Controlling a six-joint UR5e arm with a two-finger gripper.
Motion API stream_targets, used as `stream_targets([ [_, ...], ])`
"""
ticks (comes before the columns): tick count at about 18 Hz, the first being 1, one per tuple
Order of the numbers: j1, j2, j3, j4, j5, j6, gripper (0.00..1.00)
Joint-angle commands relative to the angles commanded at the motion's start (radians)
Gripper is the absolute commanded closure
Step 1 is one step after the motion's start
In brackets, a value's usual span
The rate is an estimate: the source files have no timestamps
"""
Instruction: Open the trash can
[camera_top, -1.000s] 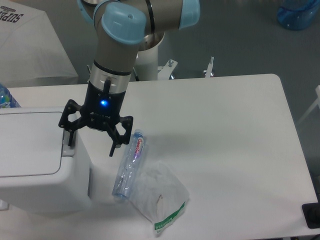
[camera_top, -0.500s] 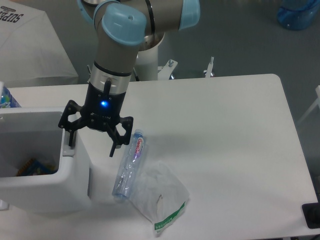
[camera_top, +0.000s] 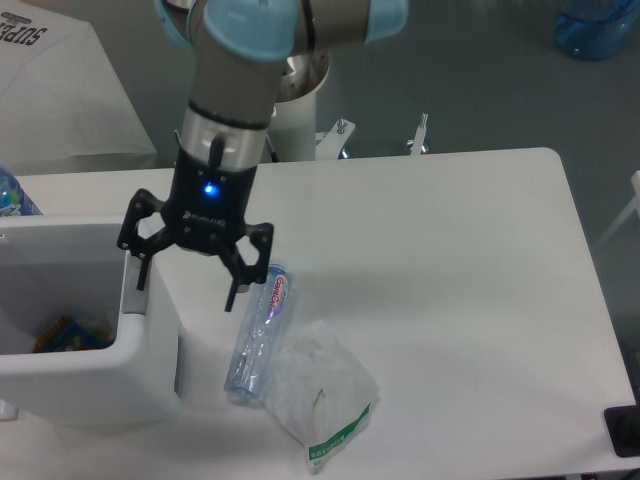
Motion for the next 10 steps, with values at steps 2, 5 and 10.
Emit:
stream_targets([
  [2,0.037,0.0,0.025,-0.002,0.035,0.012,0.0],
  [5,0.048,0.006,0.013,-0.034,0.112,0.171,0.0],
  [10,0.063,0.006,0.008,-0.152,0.252,0.408,0.0],
])
